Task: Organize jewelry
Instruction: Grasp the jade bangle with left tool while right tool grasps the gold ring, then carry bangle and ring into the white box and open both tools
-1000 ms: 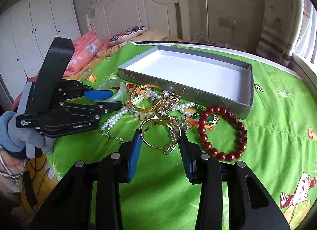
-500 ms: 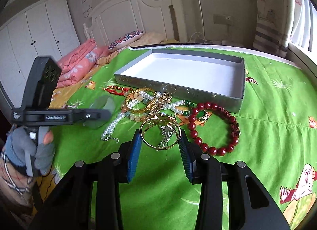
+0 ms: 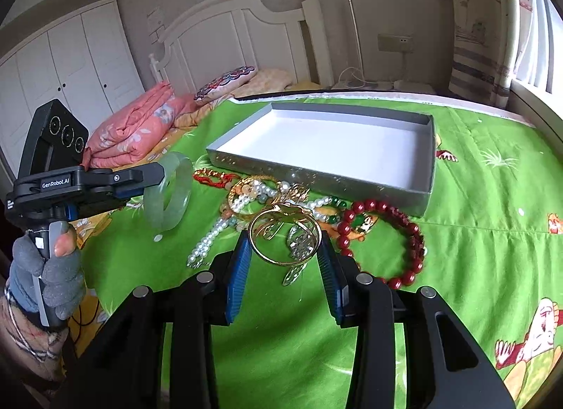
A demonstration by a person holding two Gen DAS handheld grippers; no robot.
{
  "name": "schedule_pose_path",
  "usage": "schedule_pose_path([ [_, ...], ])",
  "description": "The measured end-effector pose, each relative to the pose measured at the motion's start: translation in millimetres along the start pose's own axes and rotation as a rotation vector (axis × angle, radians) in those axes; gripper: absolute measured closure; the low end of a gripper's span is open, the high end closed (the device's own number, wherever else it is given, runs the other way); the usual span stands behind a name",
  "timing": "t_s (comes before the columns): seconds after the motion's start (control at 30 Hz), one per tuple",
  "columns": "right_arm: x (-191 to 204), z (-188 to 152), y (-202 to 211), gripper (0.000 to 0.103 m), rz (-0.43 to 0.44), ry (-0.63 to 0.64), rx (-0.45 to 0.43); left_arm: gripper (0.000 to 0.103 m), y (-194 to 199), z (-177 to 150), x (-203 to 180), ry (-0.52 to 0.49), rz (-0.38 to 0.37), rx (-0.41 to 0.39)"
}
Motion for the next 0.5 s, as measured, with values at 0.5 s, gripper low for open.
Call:
schedule_pose_path([
  [0.5,-41,53,-30,0.064,-0.101,-0.035,-0.021,0.091,-36,83,-4,0.029,0.058,-0.076],
])
Point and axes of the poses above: each gripper's, at about its wrist camera, not at the fingertips, and y roughly against the way its jaws point, x to its left, z to its top, the point moved 6 cm from there along -y, roughly the way its jaws point, and after that the axes turned 1 degree about z, right-handed, at the moved point
